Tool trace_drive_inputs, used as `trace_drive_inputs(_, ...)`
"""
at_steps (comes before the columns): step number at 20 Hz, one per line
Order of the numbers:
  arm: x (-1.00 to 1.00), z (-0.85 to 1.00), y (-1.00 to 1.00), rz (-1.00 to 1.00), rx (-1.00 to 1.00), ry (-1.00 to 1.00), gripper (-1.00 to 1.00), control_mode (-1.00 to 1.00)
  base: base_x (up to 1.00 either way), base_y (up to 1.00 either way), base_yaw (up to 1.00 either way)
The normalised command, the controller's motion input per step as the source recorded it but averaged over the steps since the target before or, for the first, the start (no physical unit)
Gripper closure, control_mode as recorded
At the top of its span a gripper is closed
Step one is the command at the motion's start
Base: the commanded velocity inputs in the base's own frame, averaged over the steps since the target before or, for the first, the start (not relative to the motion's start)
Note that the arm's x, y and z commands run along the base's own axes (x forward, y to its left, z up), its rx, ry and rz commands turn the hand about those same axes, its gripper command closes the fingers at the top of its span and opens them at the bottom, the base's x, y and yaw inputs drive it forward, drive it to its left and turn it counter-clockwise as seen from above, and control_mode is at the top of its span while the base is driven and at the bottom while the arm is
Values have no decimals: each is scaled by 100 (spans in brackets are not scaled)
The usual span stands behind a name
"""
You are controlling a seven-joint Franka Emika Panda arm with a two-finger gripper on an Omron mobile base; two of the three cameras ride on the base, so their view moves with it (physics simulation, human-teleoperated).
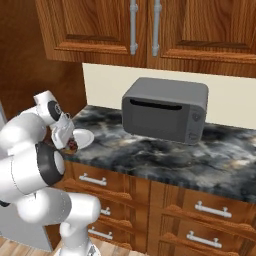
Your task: Take the baked cake out of the oven and place it on the plate for cooling. Then close the oven door.
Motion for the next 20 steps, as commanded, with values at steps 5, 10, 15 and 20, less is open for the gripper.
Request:
trace_drive_inputs(5, 48, 3, -3, 32, 22, 0, 100, -100, 0, 0, 0)
trace_drive_inputs(10, 66, -6, 0, 31, 8, -5, 100, -100, 0, 0, 0)
trace_drive_inputs(15, 50, -20, 17, 21, 0, -9, 100, -100, 0, 0, 0)
trace_drive_inputs(20, 40, -19, 28, 12, 0, -1, 100, -100, 0, 0, 0)
